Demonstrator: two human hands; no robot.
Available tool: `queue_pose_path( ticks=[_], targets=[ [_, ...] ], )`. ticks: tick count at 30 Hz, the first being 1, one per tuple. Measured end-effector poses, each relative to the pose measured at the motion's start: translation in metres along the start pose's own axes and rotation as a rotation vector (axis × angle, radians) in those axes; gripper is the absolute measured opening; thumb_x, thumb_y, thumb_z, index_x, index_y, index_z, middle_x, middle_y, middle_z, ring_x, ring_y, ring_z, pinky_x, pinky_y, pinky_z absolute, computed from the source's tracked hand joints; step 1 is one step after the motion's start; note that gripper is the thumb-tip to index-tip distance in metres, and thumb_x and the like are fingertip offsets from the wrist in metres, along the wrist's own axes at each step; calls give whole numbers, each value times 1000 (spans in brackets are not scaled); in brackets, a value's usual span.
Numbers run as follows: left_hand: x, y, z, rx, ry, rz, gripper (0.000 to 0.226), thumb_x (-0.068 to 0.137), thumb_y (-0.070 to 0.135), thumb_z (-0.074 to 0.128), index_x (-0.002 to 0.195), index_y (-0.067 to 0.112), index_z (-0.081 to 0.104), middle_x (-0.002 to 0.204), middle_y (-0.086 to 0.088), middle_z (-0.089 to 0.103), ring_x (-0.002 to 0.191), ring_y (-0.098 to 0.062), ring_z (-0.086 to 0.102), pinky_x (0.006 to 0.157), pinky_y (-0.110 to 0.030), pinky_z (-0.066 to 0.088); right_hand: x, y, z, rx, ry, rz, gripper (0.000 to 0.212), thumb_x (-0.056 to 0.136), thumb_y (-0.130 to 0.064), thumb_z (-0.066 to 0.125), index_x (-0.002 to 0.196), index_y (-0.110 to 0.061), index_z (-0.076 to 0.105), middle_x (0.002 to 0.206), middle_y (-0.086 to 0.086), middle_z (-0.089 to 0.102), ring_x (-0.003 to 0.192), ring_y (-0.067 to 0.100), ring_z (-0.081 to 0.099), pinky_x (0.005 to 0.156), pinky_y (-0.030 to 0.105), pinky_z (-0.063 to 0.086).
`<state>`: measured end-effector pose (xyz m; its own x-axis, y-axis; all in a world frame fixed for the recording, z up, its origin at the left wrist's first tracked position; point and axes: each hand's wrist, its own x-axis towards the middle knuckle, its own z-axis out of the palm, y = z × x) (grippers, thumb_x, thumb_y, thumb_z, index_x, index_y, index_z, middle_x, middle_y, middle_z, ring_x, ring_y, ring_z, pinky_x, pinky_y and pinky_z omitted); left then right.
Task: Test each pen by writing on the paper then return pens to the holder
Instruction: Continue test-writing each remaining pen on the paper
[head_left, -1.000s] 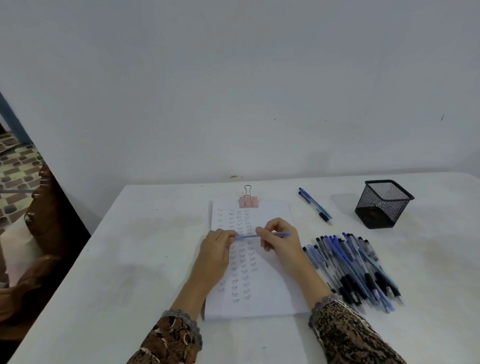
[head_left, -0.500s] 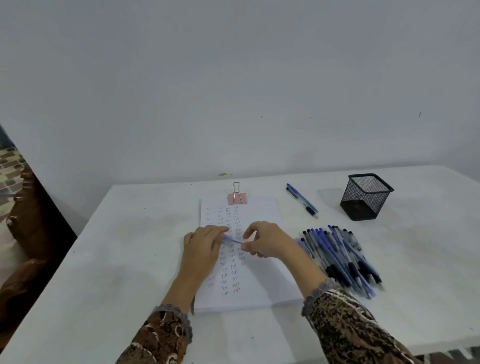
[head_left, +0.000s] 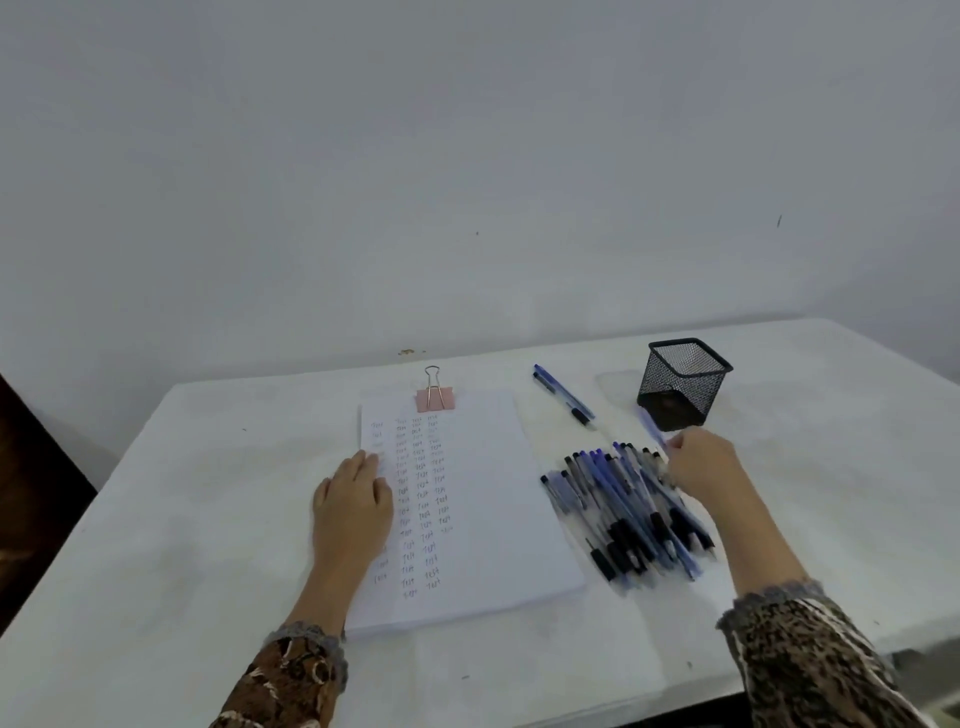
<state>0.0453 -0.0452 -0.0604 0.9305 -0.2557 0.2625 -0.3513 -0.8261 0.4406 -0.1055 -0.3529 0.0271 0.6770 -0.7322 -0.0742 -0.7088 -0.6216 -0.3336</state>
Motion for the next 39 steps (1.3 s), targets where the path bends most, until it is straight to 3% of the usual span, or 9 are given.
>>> queue_pose_path(
  ticks=[6,13,16,18,21,26,31,39],
  targets=[
    [0,0,0,-11,14,11,40,93,13,42,132,5,49,140,-9,46,129,-22,43,110,-40,27,14,36,13,-171,-150,85,29,95,-14,44,116,0,58,117,17,62,107,31,59,87,31,47],
    [0,0,-2,-16,17,9,41,95,15,40,134,8,47,143,-7,43,133,-19,38,112,-36,22,25,39,18,-168,-124,64,31,95,-21,44,108,0,63,108,19,65,98,31,62,82,34,52],
    [0,0,-2,-22,19,6,40,95,15,40,134,8,47,143,-6,43,133,-19,38,112,-36,22,27,37,21,-137,-77,43,40,98,-33,36,91,-2,60,95,18,63,92,31,60,78,31,47],
    [0,0,-1,-25,20,5,40,94,15,40,133,8,48,142,-7,43,132,-19,38,112,-37,22,29,33,23,-102,-40,27,42,98,-39,34,79,-5,50,88,16,53,89,31,57,75,31,42],
    [0,0,-1,-27,22,2,40,94,14,41,133,7,48,142,-7,44,133,-19,38,111,-37,22,27,9,18,-81,-10,5,12,91,-19,46,91,-7,51,99,17,52,96,32,54,81,34,43],
    [0,0,-1,-33,13,-3,42,95,16,39,135,9,46,145,-5,41,134,-18,35,113,-36,20,39,-54,20,-60,-42,-178,32,90,-10,45,117,2,57,117,19,59,105,35,57,88,36,47],
    [0,-1,-1,-37,8,-3,42,95,19,38,135,10,46,145,-5,41,135,-18,35,114,-36,19,61,-81,45,-211,-139,-331,39,93,-1,34,130,0,48,134,19,47,122,33,47,100,34,39],
    [-2,1,-3,-37,22,0,42,96,18,38,137,10,43,146,-4,39,136,-15,33,114,-33,17,75,-79,63,-324,93,-325,31,96,-11,44,126,-5,46,121,14,55,114,28,51,91,34,45]
  ],
)
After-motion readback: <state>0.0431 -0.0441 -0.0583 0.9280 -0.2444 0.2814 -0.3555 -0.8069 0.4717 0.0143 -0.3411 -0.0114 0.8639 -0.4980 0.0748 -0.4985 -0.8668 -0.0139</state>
